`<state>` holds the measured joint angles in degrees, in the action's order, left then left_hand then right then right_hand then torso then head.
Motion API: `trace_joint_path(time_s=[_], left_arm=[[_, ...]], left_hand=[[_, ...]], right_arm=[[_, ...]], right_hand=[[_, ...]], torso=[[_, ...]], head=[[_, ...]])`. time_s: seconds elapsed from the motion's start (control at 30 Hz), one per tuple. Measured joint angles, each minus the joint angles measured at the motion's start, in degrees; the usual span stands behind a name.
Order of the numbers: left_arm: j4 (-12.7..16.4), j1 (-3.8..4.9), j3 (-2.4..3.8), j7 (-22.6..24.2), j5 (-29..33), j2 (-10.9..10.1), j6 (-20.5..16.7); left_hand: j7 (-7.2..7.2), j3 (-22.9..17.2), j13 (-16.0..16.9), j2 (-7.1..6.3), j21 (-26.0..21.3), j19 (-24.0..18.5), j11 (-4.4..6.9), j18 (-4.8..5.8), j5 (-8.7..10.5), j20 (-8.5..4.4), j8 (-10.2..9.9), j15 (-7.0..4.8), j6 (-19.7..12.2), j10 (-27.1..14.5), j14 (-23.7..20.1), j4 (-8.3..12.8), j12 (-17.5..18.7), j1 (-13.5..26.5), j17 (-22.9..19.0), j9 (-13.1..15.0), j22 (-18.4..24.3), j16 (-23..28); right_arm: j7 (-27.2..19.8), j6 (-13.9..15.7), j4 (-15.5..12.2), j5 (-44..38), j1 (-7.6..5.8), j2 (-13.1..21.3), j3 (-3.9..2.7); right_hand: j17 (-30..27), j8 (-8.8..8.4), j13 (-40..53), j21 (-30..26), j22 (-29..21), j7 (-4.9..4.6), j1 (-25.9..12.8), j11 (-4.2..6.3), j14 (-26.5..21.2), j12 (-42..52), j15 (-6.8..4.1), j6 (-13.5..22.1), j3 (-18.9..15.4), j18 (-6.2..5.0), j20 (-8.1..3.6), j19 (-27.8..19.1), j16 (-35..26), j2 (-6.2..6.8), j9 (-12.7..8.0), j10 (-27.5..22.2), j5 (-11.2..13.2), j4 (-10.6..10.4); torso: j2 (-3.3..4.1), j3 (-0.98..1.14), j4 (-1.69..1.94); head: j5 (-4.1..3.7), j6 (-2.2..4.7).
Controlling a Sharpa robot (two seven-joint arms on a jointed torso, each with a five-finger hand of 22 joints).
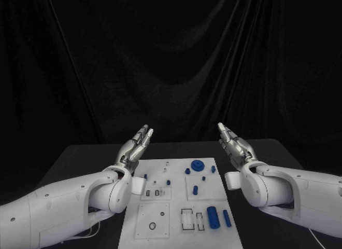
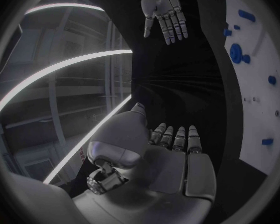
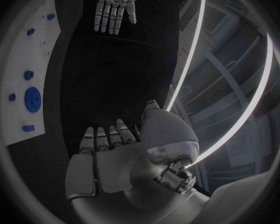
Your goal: Assemble the parts on the task board
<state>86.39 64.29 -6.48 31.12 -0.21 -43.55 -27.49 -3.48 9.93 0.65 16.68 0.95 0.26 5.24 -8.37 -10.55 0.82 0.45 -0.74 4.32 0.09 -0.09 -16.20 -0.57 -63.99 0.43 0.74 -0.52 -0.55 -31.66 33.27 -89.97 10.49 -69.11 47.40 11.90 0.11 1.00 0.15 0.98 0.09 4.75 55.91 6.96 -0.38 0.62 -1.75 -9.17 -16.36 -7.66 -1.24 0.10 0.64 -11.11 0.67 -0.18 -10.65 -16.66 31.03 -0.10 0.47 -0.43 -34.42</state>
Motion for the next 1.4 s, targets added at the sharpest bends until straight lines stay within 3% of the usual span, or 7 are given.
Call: trace_joint_path(time_s=[0.3,0.57,0.67,0.8,0.9,0.97,1.4], left_arm=[[-2.27,2.79,-3.92,3.25,-0.48,0.89,16.41],[-3.28,3.99,-5.52,5.54,-0.93,1.27,26.7],[-3.46,4.12,-5.67,6.14,-1.05,1.28,29.09],[-4.56,4.05,-5.67,6.58,-1.21,0.29,32.3],[-4.64,3.99,-5.71,6.8,-1.22,-0.14,33.69],[-4.47,3.97,-5.72,6.88,-1.25,-0.19,34.33],[-4.01,3.97,-5.69,7.08,-1.39,-1.35,36.98]], left_hand=[[-0.01,0.0,0.0,0.01,0.0,-0.59,0.01,-0.01,0.0,0.61,0.0,0.0,0.04,-0.01,0.0,0.0,0.0,-0.02,0.0,0.0,0.0,0.0],[0.01,0.0,0.0,0.01,0.0,-0.6,0.0,-0.01,0.0,0.64,0.0,0.0,0.82,-0.01,0.0,0.0,0.0,-0.02,0.0,0.0,0.0,0.0],[0.0,0.0,0.0,0.01,0.0,-1.2,0.01,-0.01,0.0,1.23,0.0,0.01,0.83,-0.01,0.0,0.0,0.0,-0.02,0.0,0.01,0.0,0.0],[0.0,0.0,0.0,0.02,0.0,-0.07,0.01,-0.02,-0.62,2.38,0.0,0.04,0.84,-0.01,0.01,0.0,0.0,-0.03,0.0,0.01,0.0,0.0],[0.18,0.0,0.0,0.32,0.0,-1.2,0.01,-0.02,-0.62,3.48,0.01,1.35,1.06,-0.01,0.11,0.0,0.0,-0.33,0.0,0.01,0.0,0.0],[0.47,0.0,0.0,0.37,0.0,-0.61,0.0,-0.02,-0.62,4.15,0.11,1.51,1.83,-0.01,0.0,0.0,0.0,-0.39,0.0,0.02,0.0,0.0],[0.71,0.0,0.0,0.19,0.0,-0.32,-0.05,-0.02,-1.32,5.66,0.11,2.93,3.19,0.02,0.21,0.0,0.0,-1.26,0.0,0.03,0.0,0.0]], right_arm=[[-0.69,-2.23,-0.03,2.14,-0.02,0.0,0.03],[-0.88,-2.84,-0.03,2.73,-0.02,0.0,0.03],[-0.9,-3.04,0.03,2.77,-0.02,-0.01,0.03],[-0.52,-6.86,2.35,-0.33,-0.02,0.0,0.05],[-0.29,-9.11,2.5,-1.9,-0.02,0.07,0.05],[-0.25,-10.23,2.55,-2.54,-0.02,0.08,0.04],[-0.51,-14.8,2.93,-4.48,-0.02,0.11,0.03]], right_hand=[[0.0,0.0,-0.01,0.0,0.1,-0.68,1.26,-0.46,0.0,0.0,0.0,-0.68,-0.8,-0.02,1.94,0.7,0.0,-0.04,0.1,0.43,0.0,0.29],[0.03,0.0,-0.01,0.0,0.04,-0.55,2.01,-0.5,0.24,0.0,0.26,-0.8,-0.8,-0.01,5.59,-0.34,0.0,0.7,0.12,0.47,0.0,0.29],[0.07,0.0,0.01,0.0,0.0,-0.38,2.02,-0.66,0.67,0.0,0.75,-0.98,-0.8,-0.01,5.64,-0.3,0.0,0.7,0.13,0.63,0.01,0.29],[0.06,0.0,0.0,0.0,0.1,-0.38,2.03,-1.84,0.97,0.01,2.63,-0.99,-0.8,0.03,7.11,-0.33,0.0,0.7,0.13,1.8,0.01,0.29],[0.06,0.0,0.11,0.0,0.02,-0.38,3.81,-3.71,0.53,0.04,4.09,-0.99,-0.8,0.03,8.11,-0.09,0.0,0.68,0.14,3.67,0.01,0.29],[0.07,0.01,0.32,0.0,0.09,-0.79,3.96,-6.38,1.37,0.38,5.71,-2.32,-0.8,0.04,9.08,0.88,0.01,0.56,0.37,4.7,0.0,0.29],[0.26,0.89,0.75,0.17,0.72,-2.13,7.11,-8.58,3.1,4.04,8.46,-6.41,-0.8,0.02,13.37,3.75,0.15,0.34,0.58,5.05,-0.25,0.29]], torso=[[-0.01,0.0,0.02],[0.0,0.0,0.02],[0.0,0.0,0.02],[0.09,-0.03,0.13],[0.13,-0.05,0.19],[0.13,-0.05,0.19],[0.26,-0.13,0.2]], head=[[0.0,0.0],[0.0,0.0],[0.0,0.0],[0.08,-3.41],[0.14,-4.3],[0.14,-4.65],[0.28,-5.5]])
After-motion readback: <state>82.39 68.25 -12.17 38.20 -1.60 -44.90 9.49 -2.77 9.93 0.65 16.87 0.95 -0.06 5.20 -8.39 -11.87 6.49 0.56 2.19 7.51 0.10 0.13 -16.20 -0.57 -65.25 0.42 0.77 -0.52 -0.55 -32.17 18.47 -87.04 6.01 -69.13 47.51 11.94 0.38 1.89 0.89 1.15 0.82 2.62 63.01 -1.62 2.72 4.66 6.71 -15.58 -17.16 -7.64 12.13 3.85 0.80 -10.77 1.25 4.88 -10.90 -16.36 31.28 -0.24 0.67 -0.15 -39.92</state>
